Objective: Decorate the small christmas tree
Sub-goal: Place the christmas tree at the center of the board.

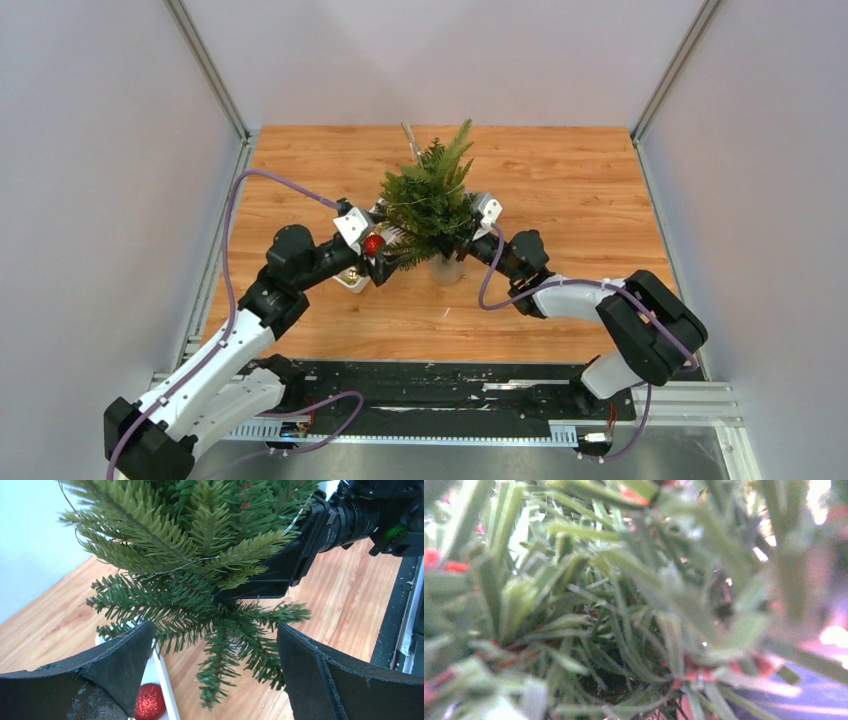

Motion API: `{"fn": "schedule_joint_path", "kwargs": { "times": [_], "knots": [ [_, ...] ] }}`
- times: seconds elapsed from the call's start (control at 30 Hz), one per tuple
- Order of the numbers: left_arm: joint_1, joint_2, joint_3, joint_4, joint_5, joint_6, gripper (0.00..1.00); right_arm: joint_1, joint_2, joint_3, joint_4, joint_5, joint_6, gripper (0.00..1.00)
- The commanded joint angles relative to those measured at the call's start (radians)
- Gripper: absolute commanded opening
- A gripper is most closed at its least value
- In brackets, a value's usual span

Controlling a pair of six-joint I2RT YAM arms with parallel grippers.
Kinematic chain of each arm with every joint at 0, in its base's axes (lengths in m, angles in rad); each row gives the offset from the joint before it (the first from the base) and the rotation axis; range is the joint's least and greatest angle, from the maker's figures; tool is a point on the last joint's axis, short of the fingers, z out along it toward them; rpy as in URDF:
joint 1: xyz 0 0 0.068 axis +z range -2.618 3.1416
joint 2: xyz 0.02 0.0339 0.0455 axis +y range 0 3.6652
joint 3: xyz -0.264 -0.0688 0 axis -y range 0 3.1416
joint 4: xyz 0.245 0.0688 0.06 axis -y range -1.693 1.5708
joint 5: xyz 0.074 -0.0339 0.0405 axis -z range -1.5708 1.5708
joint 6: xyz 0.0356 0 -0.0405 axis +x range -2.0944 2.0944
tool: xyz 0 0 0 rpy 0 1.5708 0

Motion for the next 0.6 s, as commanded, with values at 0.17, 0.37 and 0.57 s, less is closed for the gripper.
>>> {"fn": "schedule_joint_path", "kwargs": {
  "times": [0.17, 0.37, 0.57],
  "knots": [
    [0.017, 0.033, 0.07, 0.078, -0.013, 0.04, 1.0, -0.006, 0.067, 0.055, 0.412, -0.038, 0.058, 0.0],
    [0.02, 0.039, 0.061, 0.083, -0.011, 0.047, 1.0, -0.013, 0.137, -0.004, 0.433, -0.058, 0.051, 0.0],
    [0.026, 0.032, 0.047, 0.086, -0.012, 0.043, 1.0, -0.016, 0.12, -0.022, 0.397, -0.062, 0.012, 0.0]
  ]
}}
